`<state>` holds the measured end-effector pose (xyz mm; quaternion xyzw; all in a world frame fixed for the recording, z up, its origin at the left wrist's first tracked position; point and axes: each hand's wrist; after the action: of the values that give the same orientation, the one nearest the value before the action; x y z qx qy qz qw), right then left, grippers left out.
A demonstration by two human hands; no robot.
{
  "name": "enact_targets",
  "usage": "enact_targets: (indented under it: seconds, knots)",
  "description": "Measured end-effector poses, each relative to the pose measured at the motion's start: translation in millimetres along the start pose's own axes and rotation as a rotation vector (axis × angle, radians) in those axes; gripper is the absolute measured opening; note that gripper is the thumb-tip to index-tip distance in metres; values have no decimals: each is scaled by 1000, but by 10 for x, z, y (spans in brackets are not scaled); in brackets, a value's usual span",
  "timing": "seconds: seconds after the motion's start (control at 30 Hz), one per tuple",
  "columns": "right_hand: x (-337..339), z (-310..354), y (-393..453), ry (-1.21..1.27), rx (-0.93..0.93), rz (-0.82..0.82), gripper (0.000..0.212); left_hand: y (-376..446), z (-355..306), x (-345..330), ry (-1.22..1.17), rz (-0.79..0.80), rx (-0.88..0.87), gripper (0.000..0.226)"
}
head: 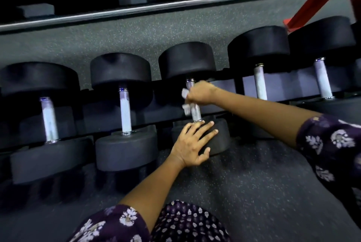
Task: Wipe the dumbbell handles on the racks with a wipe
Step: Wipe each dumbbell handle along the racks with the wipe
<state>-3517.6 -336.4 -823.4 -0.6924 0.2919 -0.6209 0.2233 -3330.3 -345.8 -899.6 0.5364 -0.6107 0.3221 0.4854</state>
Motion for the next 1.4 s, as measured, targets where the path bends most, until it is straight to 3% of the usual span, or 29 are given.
enact_targets:
  seconds: [0.07,0.2,0.37,0.47,0.53,0.63,0.73,0.83,0.93,1.03,1.1,1.17,1.23,1.3,1.33,1.4]
  knots:
    - [-2,20,4,5,-50,-64,31,7,5,3,20,-2,3,53]
    - [-302,278,-96,172,132,154,27,-2,5,-7,20,4,6,53]
    - [-77,8,59,110,-38,-39,29,4,0,5,13,10,5,53]
    - [-281,193,13,188,124,110,28,-11,-7,-8,7,12,6,53]
    - [-309,166,-77,220,175,126,27,-17,-7,-13,-5,20,1,53]
    - [-71,-105,21,62,14,-68,30,-4,4,-8,-5,23,7,53]
    - [-74,-169,72,77,-119,-222,33,-12,6,-9,-12,22,5,53]
    - [-353,22,7,196,-22,-170,35,-16,5,-11,-19,31,-1,53]
    - [-375,-80,70,60,0,-144,33,-10,9,-8,-27,17,1,52]
    - [-427,-95,223,31,-110,-509,34,-22,8,-29,-38,-2,0,51]
    - [-614,53,316,165,-140,-758,33,-28,5,-38,-50,12,3,52]
    - [-707,195,336,421,-243,-849,27,-21,11,-43,-50,24,8,53]
    - [-639,236,271,903,-440,-765,18,-17,21,-53,-46,15,9,53]
    - [-589,207,274,1369,-539,-661,35,-25,18,-58,-50,8,5,53]
    - [-559,185,294,1577,-530,-638,44,-27,24,-65,-55,7,1,53]
    - [-491,126,387,2051,-403,-597,39,-33,27,-71,-58,8,-4,53]
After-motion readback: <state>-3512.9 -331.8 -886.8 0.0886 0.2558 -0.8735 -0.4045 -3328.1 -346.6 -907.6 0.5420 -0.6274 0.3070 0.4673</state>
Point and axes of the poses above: each hand's wrist, its own y-axis towards the middle knuckle, its own x-axis out of the back of the hand, z = x × y, and after that the axes turned 13 degrees about z, right-handed
